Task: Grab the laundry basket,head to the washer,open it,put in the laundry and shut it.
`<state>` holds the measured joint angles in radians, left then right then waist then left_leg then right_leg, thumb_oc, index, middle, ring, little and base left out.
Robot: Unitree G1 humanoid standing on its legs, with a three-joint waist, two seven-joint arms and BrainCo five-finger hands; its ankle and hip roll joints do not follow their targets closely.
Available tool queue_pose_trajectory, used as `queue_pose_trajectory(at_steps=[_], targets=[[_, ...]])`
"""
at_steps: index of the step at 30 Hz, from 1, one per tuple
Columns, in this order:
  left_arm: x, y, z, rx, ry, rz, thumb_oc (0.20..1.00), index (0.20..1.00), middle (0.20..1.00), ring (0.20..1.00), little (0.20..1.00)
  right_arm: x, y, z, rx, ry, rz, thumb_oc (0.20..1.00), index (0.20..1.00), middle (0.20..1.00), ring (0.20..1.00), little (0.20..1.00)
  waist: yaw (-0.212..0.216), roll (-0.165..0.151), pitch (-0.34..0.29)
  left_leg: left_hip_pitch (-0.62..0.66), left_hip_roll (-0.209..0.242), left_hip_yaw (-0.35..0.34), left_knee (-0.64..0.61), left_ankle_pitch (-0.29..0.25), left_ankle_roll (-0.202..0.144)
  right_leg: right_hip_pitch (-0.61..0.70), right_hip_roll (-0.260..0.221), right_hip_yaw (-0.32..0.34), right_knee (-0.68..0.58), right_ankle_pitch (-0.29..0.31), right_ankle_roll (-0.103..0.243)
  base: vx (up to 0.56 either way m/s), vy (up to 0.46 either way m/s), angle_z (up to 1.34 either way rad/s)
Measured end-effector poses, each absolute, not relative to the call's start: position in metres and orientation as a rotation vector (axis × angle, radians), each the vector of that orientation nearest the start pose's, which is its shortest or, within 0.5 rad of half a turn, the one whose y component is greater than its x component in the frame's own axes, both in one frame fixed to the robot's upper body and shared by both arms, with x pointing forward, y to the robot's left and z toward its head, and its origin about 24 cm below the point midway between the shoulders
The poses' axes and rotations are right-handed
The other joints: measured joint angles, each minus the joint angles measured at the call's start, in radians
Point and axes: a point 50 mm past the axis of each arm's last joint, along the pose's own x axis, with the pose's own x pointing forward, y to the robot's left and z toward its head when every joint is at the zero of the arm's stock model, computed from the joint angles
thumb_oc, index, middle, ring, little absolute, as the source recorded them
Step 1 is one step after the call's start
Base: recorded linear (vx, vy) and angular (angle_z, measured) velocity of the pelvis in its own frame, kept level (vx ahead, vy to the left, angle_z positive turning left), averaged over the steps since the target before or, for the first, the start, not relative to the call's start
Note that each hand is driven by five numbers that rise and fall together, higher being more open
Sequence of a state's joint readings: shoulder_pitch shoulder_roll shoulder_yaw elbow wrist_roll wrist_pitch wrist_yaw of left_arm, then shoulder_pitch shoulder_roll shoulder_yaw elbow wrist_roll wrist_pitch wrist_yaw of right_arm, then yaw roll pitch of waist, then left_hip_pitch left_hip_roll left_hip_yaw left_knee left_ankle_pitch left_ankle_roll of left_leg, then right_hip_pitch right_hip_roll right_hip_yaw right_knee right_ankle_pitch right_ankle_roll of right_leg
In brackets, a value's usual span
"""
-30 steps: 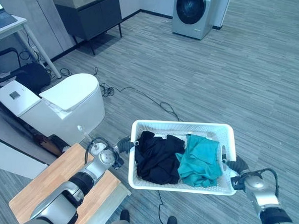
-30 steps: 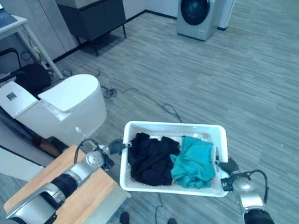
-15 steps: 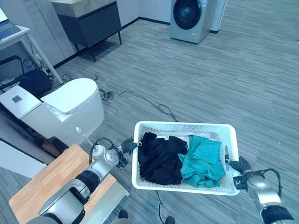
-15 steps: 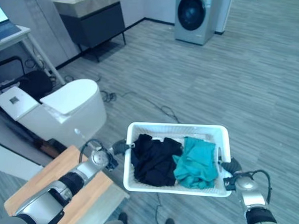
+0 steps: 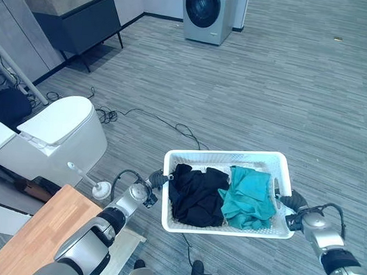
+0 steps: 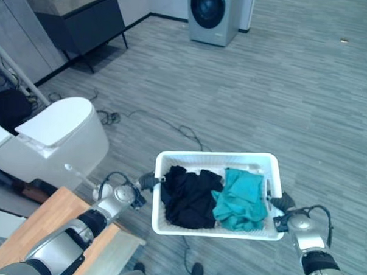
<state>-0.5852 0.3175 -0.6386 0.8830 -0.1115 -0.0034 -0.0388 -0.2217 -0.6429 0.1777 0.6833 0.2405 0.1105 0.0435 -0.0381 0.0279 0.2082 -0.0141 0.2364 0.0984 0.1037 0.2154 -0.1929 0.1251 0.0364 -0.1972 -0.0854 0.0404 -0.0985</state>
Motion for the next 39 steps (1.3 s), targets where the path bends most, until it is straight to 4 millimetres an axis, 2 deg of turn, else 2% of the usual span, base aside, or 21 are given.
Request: queue_pose_trajectory(at_steps=[6, 11, 13, 15, 16, 18, 19, 20, 21, 22, 24, 25, 27, 28, 29, 30, 31, 33, 35, 38, 39], targets=[[0.324, 0.137, -0.015, 0.616, 0.391, -0.416, 0.2, 0.2, 0.2, 0.2, 0.2, 0.26, -0.311, -0.013, -0.427, 0.589, -0.109, 0.2, 0.2, 0.2, 0.2, 0.2, -0.001, 0.001, 0.001, -0.002, -0.007, 0.0, -0.021, 0.0, 0.0, -0.012, -0.008, -0.002, 0.0, -0.003, 0.015, 0.0, 0.072, 0.02], [0.325, 0.136, -0.013, 0.621, 0.378, -0.411, 0.2, 0.2, 0.2, 0.2, 0.2, 0.269, -0.312, -0.006, -0.431, 0.57, -0.132, 0.2, 0.2, 0.2, 0.2, 0.2, -0.004, 0.005, 0.028, -0.007, -0.041, 0.007, -0.017, -0.004, 0.005, -0.023, -0.046, 0.034, 0.0, 0.003, 0.03, 0.03, 0.143, -0.15], [0.325, 0.135, -0.012, 0.62, 0.372, -0.411, 0.2, 0.2, 0.2, 0.2, 0.2, 0.269, -0.312, -0.006, -0.431, 0.57, -0.134, 0.2, 0.2, 0.2, 0.2, 0.2, -0.003, 0.004, 0.028, -0.002, -0.059, 0.025, -0.014, -0.018, 0.021, -0.024, -0.064, 0.051, -0.001, 0.005, 0.046, 0.09, 0.245, -0.14], [0.325, 0.134, -0.01, 0.619, 0.357, -0.415, 0.2, 0.2, 0.2, 0.2, 0.2, 0.268, -0.313, -0.006, -0.428, 0.567, -0.139, 0.2, 0.2, 0.2, 0.2, 0.2, 0.001, 0.01, 0.033, 0.024, -0.095, 0.022, -0.028, -0.075, 0.079, -0.025, -0.089, 0.058, 0.009, 0.012, 0.081, 0.11, 0.293, -0.23], [0.325, 0.133, -0.008, 0.617, 0.348, -0.419, 0.2, 0.2, 0.2, 0.2, 0.2, 0.268, -0.314, -0.006, -0.43, 0.568, -0.141, 0.2, 0.2, 0.2, 0.2, 0.2, 0.0, 0.021, 0.037, 0.061, -0.112, 0.032, -0.081, -0.071, 0.093, -0.03, -0.089, 0.071, 0.036, 0.001, 0.093, 0.06, 0.288, -0.28], [0.33, 0.129, 0.0, 0.625, 0.318, -0.422, 0.2, 0.2, 0.2, 0.2, 0.2, 0.265, -0.316, -0.004, -0.418, 0.559, -0.15, 0.2, 0.2, 0.2, 0.2, 0.2, -0.016, 0.066, 0.059, 0.124, -0.14, 0.058, -0.164, -0.121, 0.165, -0.121, -0.107, 0.077, 0.278, -0.085, 0.159, 0.0, 0.158, 0.05], [0.337, 0.126, 0.008, 0.645, 0.292, -0.427, 0.2, 0.2, 0.2, 0.2, 0.2, 0.265, -0.318, -0.002, -0.417, 0.549, -0.156, 0.2, 0.2, 0.2, 0.2, 0.2, -0.04, 0.08, 0.075, 0.12, -0.137, 0.043, -0.15, -0.168, 0.167, -0.227, -0.125, 0.083, 0.496, -0.122, 0.211, 0.06, 0.005, 0.42], [0.341, 0.126, 0.013, 0.651, 0.277, -0.424, 0.2, 0.2, 0.2, 0.2, 0.2, 0.264, -0.317, -0.002, -0.416, 0.55, -0.153, 0.2, 0.2, 0.2, 0.2, 0.2, -0.042, 0.074, 0.077, 0.12, -0.144, 0.041, -0.148, -0.201, 0.15, -0.293, -0.152, 0.083, 0.603, -0.15, 0.235, 0.11, -0.028, 0.3], [0.342, 0.133, 0.012, 0.665, 0.289, -0.399, 0.2, 0.2, 0.2, 0.2, 0.2, 0.267, -0.31, -0.006, -0.405, 0.553, -0.136, 0.2, 0.2, 0.2, 0.2, 0.2, -0.023, 0.029, 0.078, 0.118, -0.185, 0.052, -0.125, -0.227, 0.173, -0.351, -0.217, 0.116, 0.665, -0.193, 0.228, 0.09, -0.04, -0.02], [0.342, 0.137, 0.009, 0.672, 0.308, -0.389, 0.2, 0.2, 0.2, 0.2, 0.2, 0.272, -0.307, -0.004, -0.404, 0.541, -0.132, 0.2, 0.2, 0.2, 0.2, 0.2, -0.02, 0.032, 0.08, 0.115, -0.198, 0.053, -0.121, -0.233, 0.181, -0.378, -0.251, 0.134, 0.664, -0.212, 0.235, 0.17, -0.164, -0.1], [0.342, 0.141, 0.008, 0.68, 0.318, -0.379, 0.2, 0.2, 0.2, 0.2, 0.2, 0.273, -0.303, -0.005, -0.395, 0.541, -0.124, 0.2, 0.2, 0.2, 0.2, 0.2, -0.004, 0.034, 0.085, 0.11, -0.208, 0.04, -0.098, -0.246, 0.179, -0.392, -0.318, 0.169, 0.561, -0.187, 0.267, 0.27, -0.259, 0.08], [0.342, 0.141, 0.008, 0.679, 0.32, -0.374, 0.2, 0.2, 0.2, 0.2, 0.2, 0.272, -0.301, -0.009, -0.39, 0.552, -0.121, 0.2, 0.2, 0.2, 0.2, 0.2, -0.003, 0.037, 0.086, 0.113, -0.209, 0.023, -0.095, -0.262, 0.18, -0.393, -0.33, 0.186, 0.532, -0.194, 0.264, 0.38, -0.373, 0.28], [0.343, 0.147, 0.007, 0.684, 0.331, -0.354, 0.2, 0.2, 0.2, 0.2, 0.2, 0.271, -0.295, -0.014, -0.393, 0.57, -0.097, 0.2, 0.2, 0.2, 0.2, 0.2, -0.009, 0.034, 0.084, 0.116, -0.208, -0.01, -0.088, -0.269, 0.168, -0.367, -0.346, 0.248, 0.356, -0.136, 0.301, 0.29, -0.306, 0.48], [0.343, 0.149, 0.007, 0.686, 0.333, -0.342, 0.2, 0.2, 0.2, 0.2, 0.2, 0.269, -0.291, -0.02, -0.391, 0.585, -0.082, 0.2, 0.2, 0.2, 0.2, 0.2, -0.011, 0.015, 0.079, 0.118, -0.207, -0.038, -0.081, -0.271, 0.15, -0.338, -0.352, 0.282, 0.255, -0.074, 0.297, 0.22, -0.285, 0.64], [0.343, 0.151, 0.007, 0.692, 0.33, -0.339, 0.2, 0.2, 0.2, 0.2, 0.2, 0.267, -0.289, -0.024, -0.382, 0.597, -0.077, 0.2, 0.2, 0.2, 0.2, 0.2, -0.006, -0.008, 0.071, 0.123, -0.208, -0.058, -0.083, -0.277, 0.139, -0.317, -0.353, 0.273, 0.215, -0.045, 0.283, 0.31, -0.448, 0.86], [0.342, 0.15, 0.006, 0.682, 0.334, -0.333, 0.2, 0.2, 0.2, 0.2, 0.2, 0.265, -0.287, -0.027, -0.376, 0.607, -0.076, 0.2, 0.2, 0.2, 0.2, 0.2, -0.01, -0.023, 0.065, 0.137, -0.193, -0.092, -0.091, -0.283, 0.112, -0.291, -0.329, 0.282, 0.217, 0.011, 0.295, 0.34, -0.625, 0.91], [0.335, 0.147, -0.004, 0.658, 0.355, -0.325, 0.2, 0.2, 0.2, 0.2, 0.2, 0.264, -0.288, -0.028, -0.377, 0.621, -0.084, 0.2, 0.2, 0.2, 0.2, 0.2, -0.009, 0.017, 0.041, 0.15, -0.114, -0.12, -0.114, -0.28, 0.103, -0.289, -0.258, 0.234, 0.263, -0.009, 0.287, 0.23, -0.466, 0.77], [0.33, 0.151, -0.01, 0.644, 0.373, -0.317, 0.2, 0.2, 0.2, 0.2, 0.2, 0.266, -0.288, -0.025, -0.38, 0.608, -0.081, 0.2, 0.2, 0.2, 0.2, 0.2, 0.01, 0.027, 0.034, 0.142, -0.036, -0.129, -0.07, -0.25, 0.106, -0.263, -0.18, 0.18, 0.292, -0.05, 0.237, 0.14, -0.36, 0.45], [0.326, 0.152, -0.015, 0.634, 0.392, -0.317, 0.2, 0.2, 0.2, 0.2, 0.2, 0.269, -0.288, -0.021, -0.379, 0.59, -0.087, 0.2, 0.2, 0.2, 0.2, 0.2, 0.025, -0.012, 0.017, 0.085, 0.011, -0.174, 0.031, -0.176, 0.122, -0.231, -0.141, 0.132, 0.287, -0.07, 0.172, 0.13, -0.424, 0.37], [0.324, 0.151, -0.017, 0.621, 0.395, -0.321, 0.2, 0.2, 0.2, 0.2, 0.2, 0.273, -0.29, -0.014, -0.392, 0.562, -0.096, 0.2, 0.2, 0.2, 0.2, 0.2, 0.021, -0.025, 0.005, 0.028, 0.037, -0.208, 0.124, -0.07, 0.114, -0.184, -0.092, 0.082, 0.27, -0.087, 0.12, 0.08, -0.387, 0.27], [0.325, 0.148, -0.012, 0.61, 0.37, -0.323, 0.2, 0.2, 0.2, 0.2, 0.2, 0.271, -0.292, -0.013, -0.403, 0.554, -0.103, 0.2, 0.2, 0.2, 0.2, 0.2, 0.027, -0.033, 0.002, -0.033, 0.063, -0.219, 0.228, 0.011, 0.119, -0.152, -0.065, 0.059, 0.241, -0.084, 0.08, 0.05, -0.299, 0.39]])
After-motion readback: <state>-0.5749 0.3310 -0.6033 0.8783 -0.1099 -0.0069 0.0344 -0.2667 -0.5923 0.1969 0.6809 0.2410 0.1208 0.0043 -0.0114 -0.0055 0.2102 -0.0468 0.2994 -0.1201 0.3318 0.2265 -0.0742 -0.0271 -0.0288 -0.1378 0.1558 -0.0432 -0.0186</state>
